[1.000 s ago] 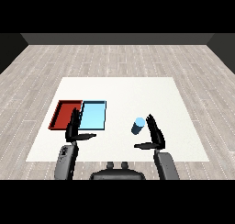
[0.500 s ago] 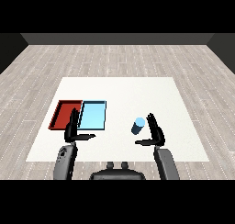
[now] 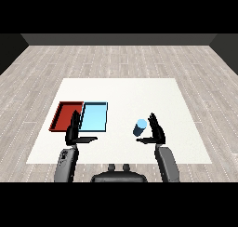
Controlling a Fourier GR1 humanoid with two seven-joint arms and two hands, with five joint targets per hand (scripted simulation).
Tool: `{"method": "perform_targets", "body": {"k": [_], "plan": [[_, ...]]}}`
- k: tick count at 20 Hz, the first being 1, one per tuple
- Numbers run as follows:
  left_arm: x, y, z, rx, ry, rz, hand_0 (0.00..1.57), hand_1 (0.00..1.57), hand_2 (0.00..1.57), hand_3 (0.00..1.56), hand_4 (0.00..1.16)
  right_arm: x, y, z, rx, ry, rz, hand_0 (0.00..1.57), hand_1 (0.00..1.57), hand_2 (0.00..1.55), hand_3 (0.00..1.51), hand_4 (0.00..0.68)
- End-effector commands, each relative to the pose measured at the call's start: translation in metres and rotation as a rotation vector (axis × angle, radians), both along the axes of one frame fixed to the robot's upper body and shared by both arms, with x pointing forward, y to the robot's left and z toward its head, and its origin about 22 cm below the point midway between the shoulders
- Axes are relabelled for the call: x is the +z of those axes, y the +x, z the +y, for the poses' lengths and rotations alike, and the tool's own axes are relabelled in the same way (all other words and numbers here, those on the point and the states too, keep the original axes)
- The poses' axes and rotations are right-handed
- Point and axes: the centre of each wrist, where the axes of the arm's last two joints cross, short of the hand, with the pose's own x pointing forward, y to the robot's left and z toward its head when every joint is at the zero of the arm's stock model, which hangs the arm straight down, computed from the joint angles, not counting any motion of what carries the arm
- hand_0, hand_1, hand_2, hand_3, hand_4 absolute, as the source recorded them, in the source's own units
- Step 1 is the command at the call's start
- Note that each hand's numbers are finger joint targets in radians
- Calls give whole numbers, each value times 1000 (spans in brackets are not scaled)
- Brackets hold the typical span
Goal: Pick the blue can and put it in the blue box
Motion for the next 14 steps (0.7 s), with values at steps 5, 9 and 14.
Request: {"method": "perform_targets", "body": {"k": [5, 9, 14], "plan": [[1, 4, -6, 17, 20, -4, 0, 0, 0, 0, 0, -22, 30, -6, -45, 6, 57, 0, 0, 0, 0, 0], [7, -11, 3, 28, 6, 3, 0, 0, 0, 0, 0, -20, 25, -2, -32, 28, 74, 0, 0, 0, 0, 0], [3, -13, 5, 20, 8, -27, 0, 0, 0, 0, 0, -36, 28, -2, -18, 59, 106, 0, 0, 0, 0, 0]]}}
